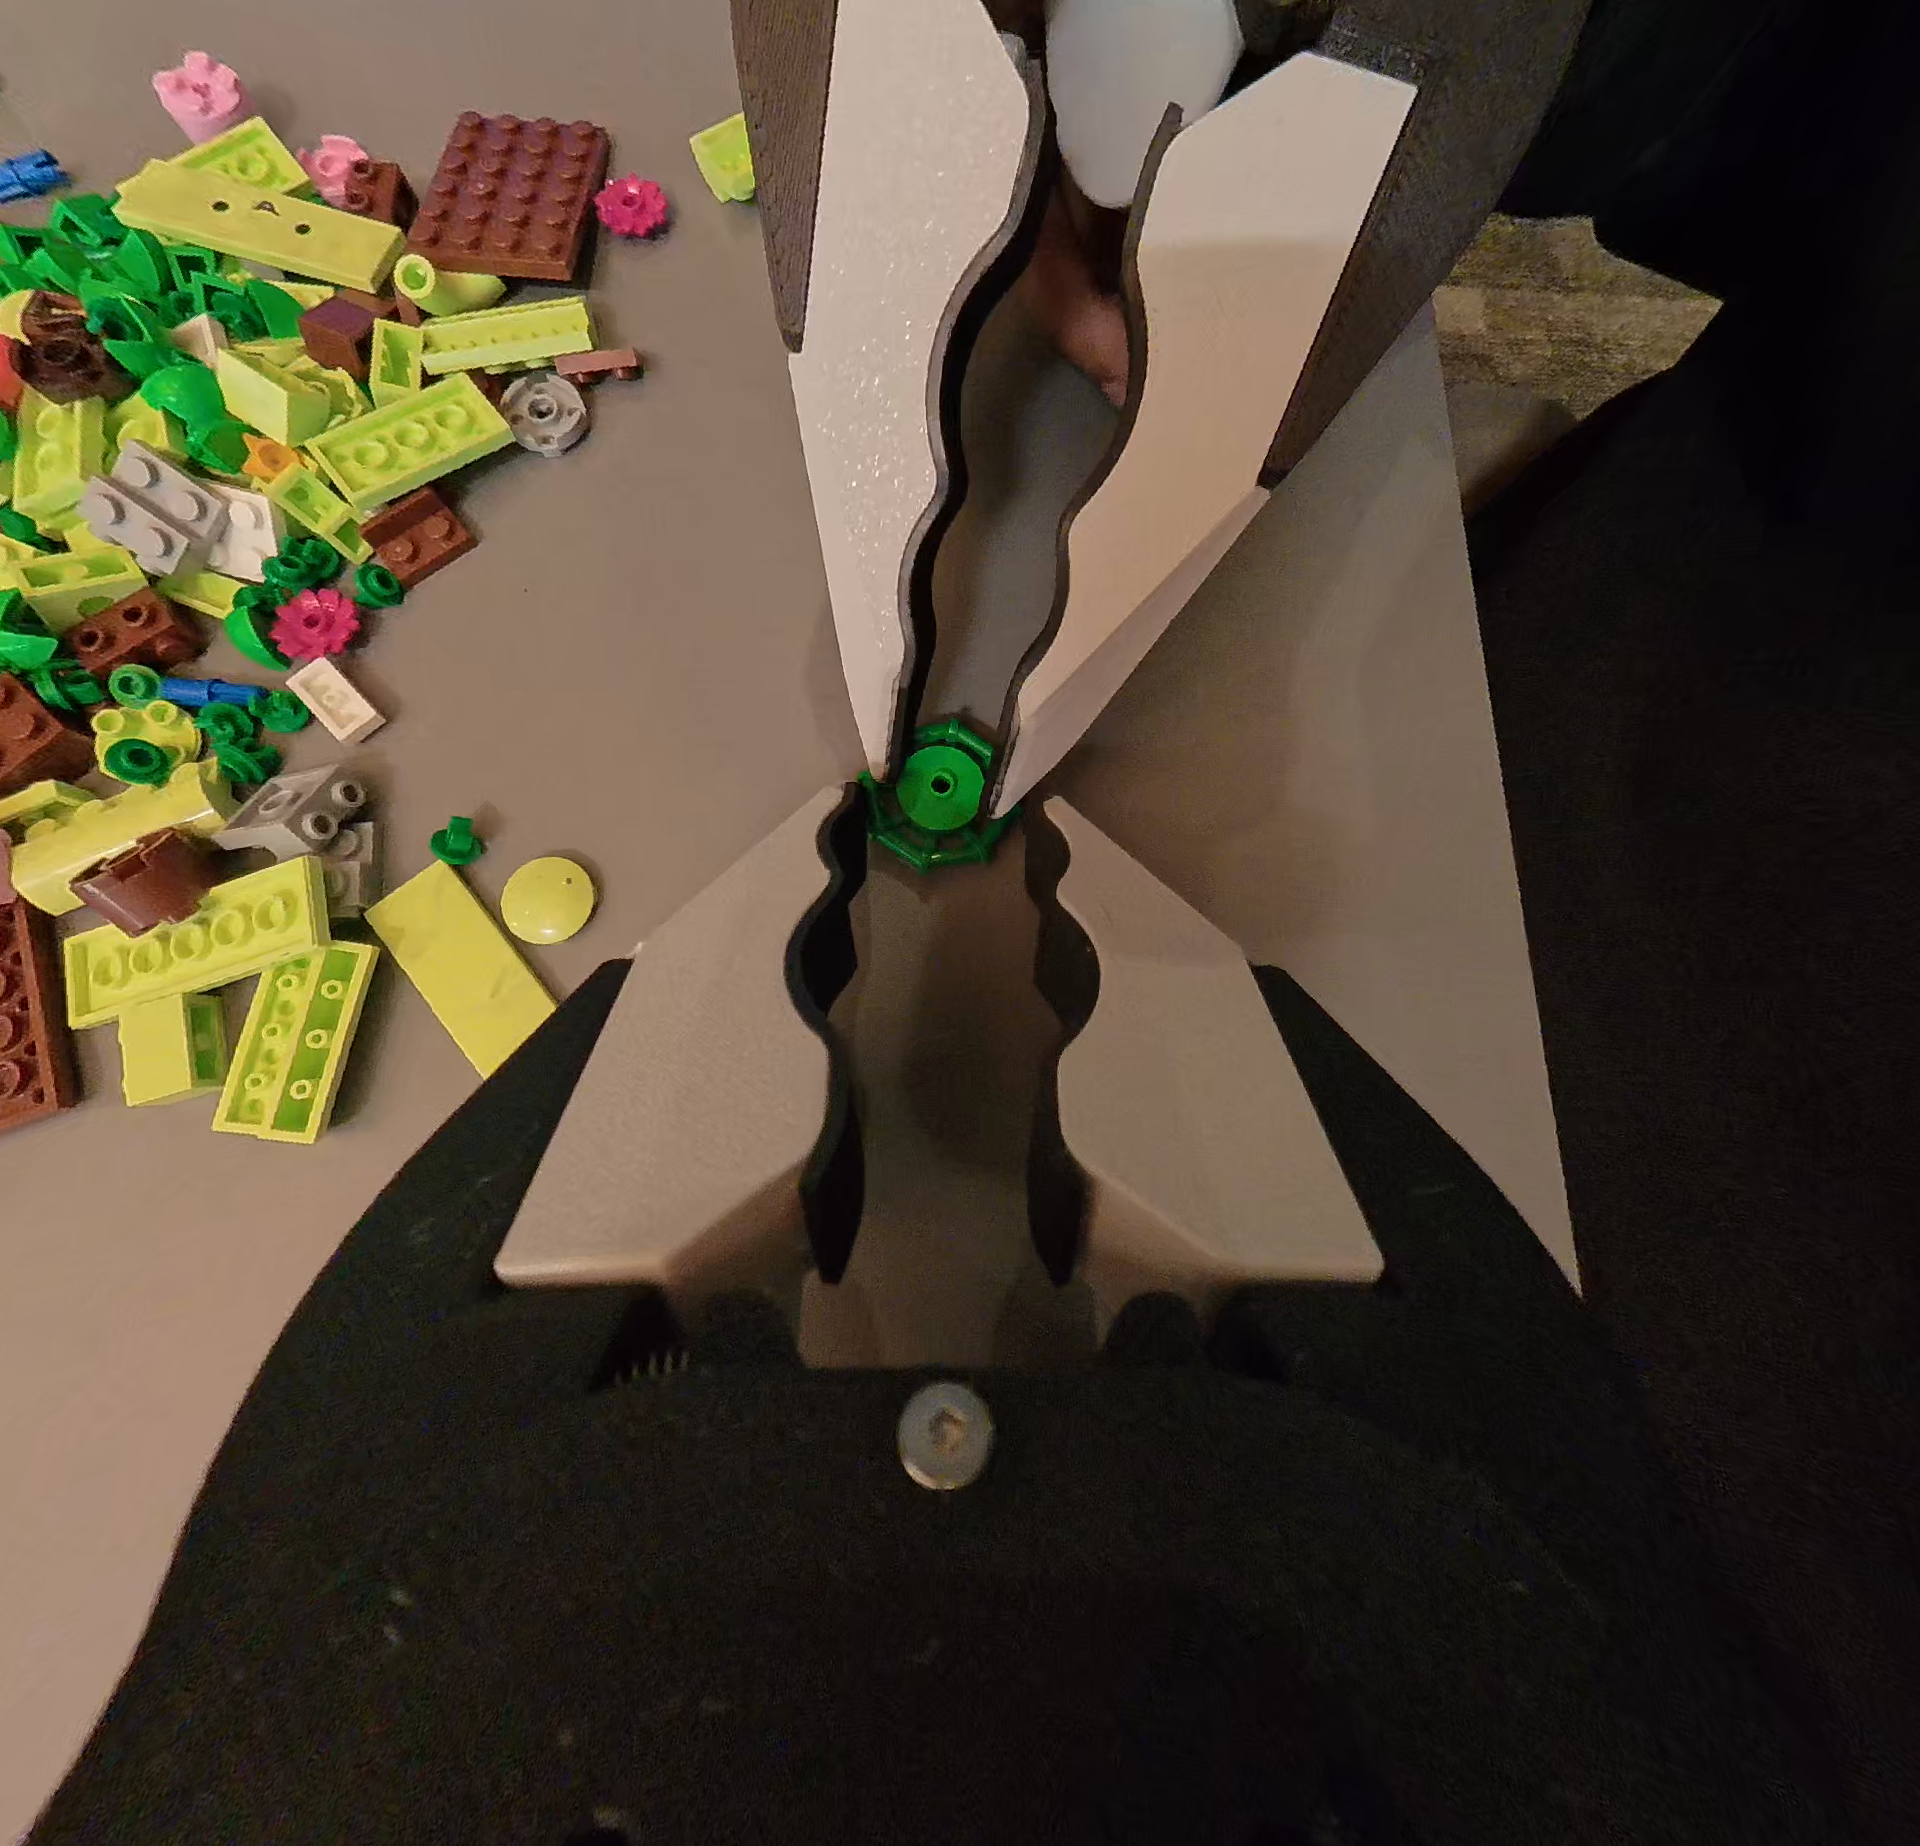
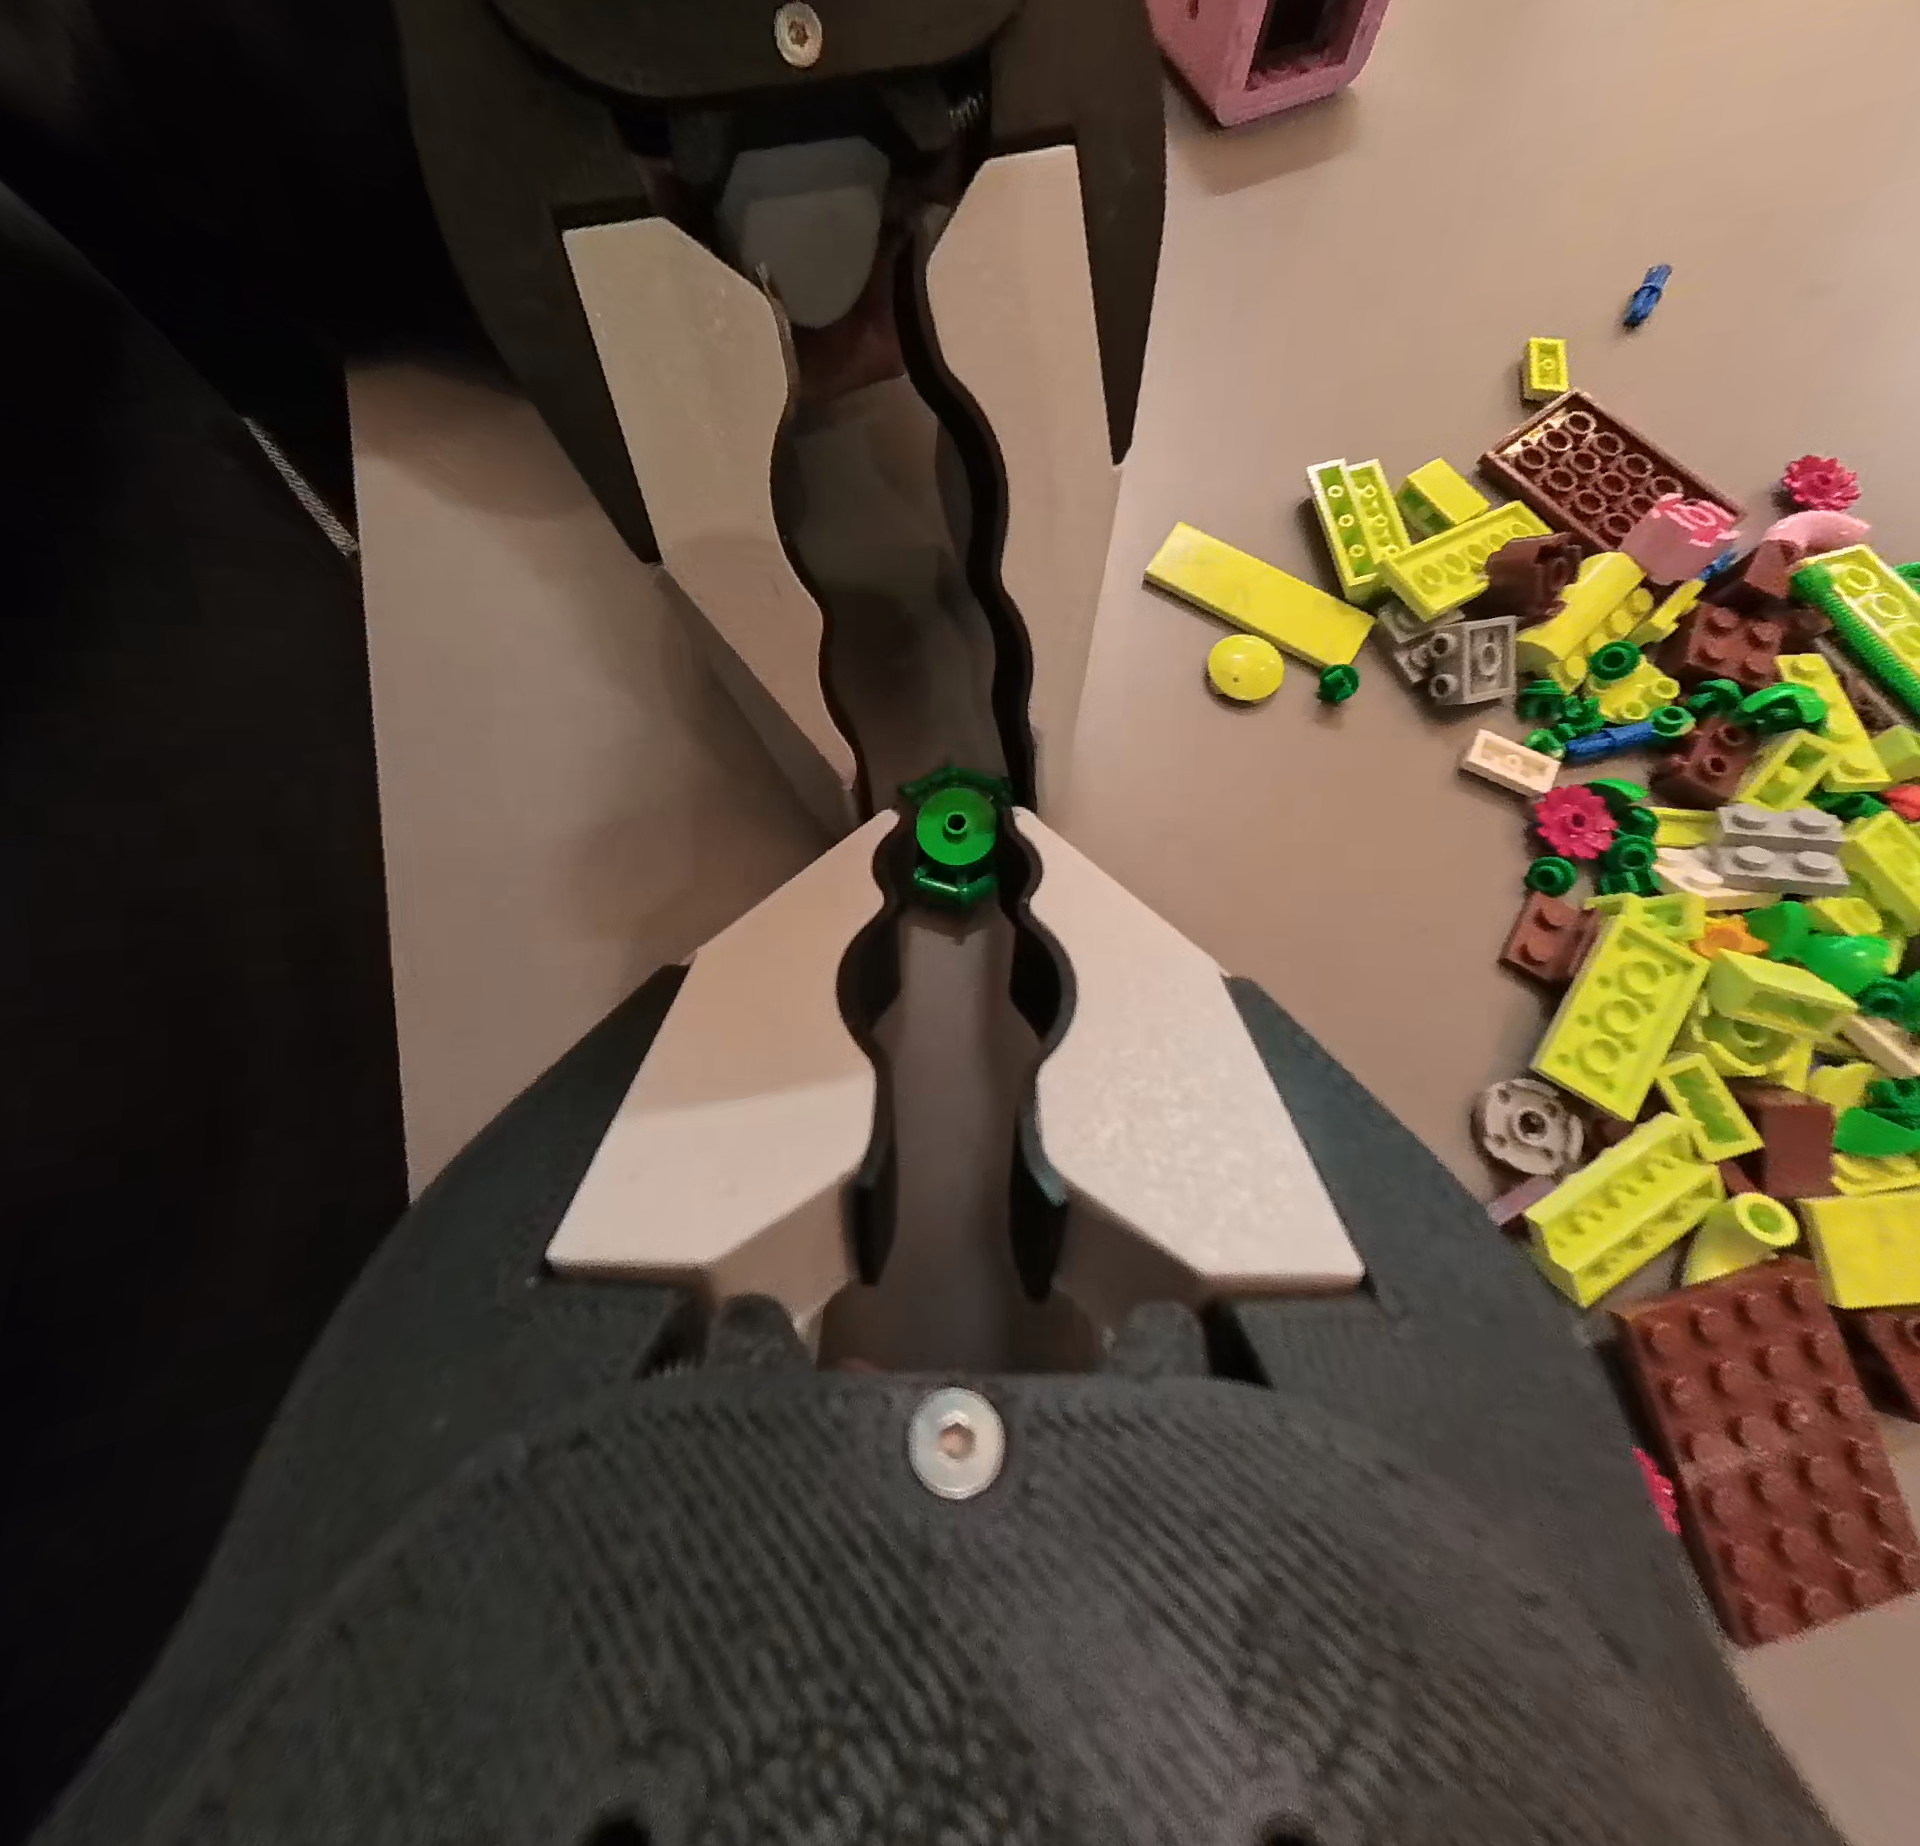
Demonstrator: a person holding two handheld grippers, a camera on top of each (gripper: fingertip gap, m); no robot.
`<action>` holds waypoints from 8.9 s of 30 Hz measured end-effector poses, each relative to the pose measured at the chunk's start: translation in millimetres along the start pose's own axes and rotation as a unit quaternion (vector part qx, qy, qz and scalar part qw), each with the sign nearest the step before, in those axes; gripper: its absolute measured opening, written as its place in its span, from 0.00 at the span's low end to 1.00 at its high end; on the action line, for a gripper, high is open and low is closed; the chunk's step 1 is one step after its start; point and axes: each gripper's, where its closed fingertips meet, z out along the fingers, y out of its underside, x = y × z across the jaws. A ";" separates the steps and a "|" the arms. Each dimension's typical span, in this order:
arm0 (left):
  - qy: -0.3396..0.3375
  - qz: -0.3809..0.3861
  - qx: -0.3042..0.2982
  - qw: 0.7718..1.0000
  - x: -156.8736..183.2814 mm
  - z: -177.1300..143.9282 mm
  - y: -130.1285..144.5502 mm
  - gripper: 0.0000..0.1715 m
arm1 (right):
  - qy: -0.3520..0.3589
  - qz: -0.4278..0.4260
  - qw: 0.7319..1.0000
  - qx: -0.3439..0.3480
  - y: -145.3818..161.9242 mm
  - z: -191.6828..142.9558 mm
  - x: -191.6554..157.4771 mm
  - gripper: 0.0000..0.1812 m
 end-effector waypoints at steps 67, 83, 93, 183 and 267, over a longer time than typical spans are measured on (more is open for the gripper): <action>-0.004 -0.012 -0.002 1.000 0.6 -0.9 2.2 0.17 | 0.077 0.084 0.993 0.021 -3.0 -7.4 5.0 0.05; 0.029 -0.024 0.005 0.999 25.4 -14.9 13.6 0.22 | 0.145 0.071 0.987 0.010 6.7 -17.8 9.9 0.05; 0.012 -0.023 0.039 0.999 25.4 -18.7 3.4 0.31 | 0.061 0.069 0.996 0.003 8.1 -8.0 -24.1 0.11; -0.011 -0.029 0.002 1.000 12.0 -0.1 0.7 0.16 | 0.017 0.054 0.998 0.017 -3.3 -13.2 -11.1 0.12; 0.207 -0.217 0.276 0.913 25.2 -61.6 -53.1 0.16 | 0.053 -0.126 0.955 0.261 -60.3 -50.5 -17.0 0.05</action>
